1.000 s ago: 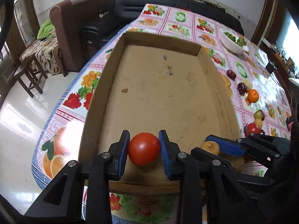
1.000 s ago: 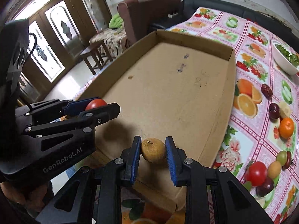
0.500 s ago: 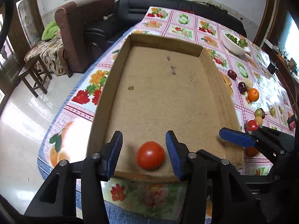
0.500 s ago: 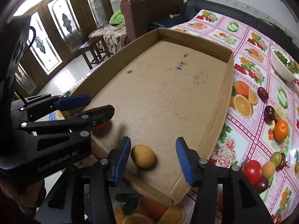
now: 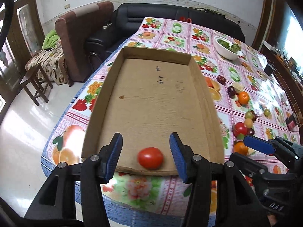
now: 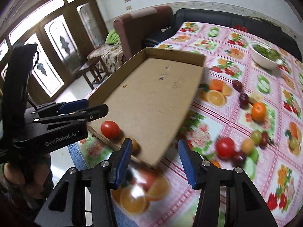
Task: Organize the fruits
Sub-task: 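Withdraw both tools from the tray back over the fruits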
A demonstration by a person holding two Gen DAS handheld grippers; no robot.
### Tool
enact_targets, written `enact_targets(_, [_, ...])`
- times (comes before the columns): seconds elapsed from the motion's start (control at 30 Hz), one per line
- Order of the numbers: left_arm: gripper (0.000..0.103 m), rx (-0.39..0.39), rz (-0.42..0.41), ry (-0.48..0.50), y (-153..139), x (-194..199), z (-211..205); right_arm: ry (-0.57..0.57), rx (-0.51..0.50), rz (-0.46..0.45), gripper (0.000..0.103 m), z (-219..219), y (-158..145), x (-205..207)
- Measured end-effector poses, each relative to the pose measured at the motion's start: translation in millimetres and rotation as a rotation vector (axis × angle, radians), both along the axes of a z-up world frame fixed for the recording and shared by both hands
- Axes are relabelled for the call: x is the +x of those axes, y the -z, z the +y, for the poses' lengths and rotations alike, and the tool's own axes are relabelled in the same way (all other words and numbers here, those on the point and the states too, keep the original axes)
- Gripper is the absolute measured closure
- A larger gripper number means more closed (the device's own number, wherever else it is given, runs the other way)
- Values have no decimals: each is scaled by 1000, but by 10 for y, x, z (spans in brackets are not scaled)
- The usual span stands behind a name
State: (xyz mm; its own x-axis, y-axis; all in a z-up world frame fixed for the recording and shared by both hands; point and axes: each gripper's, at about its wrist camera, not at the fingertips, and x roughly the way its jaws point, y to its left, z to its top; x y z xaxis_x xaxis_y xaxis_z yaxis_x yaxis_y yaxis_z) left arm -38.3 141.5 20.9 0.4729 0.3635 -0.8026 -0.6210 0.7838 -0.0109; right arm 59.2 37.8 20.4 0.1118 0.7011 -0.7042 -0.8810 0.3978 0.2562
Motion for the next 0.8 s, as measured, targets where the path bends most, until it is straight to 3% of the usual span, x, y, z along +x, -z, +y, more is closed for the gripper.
enact_targets(0.33, [53,-26,-8,69,-52,160,-347,141,33,58,51,-688,114,304])
enact_targets(0.6, [53,-179,-78,198,68,346,-839,284,63,103,44,-1364,261,577])
enact_targets(0.8, [50,-199,-45,276,177,501,-1204,374,46,121,37,-1751,371,696])
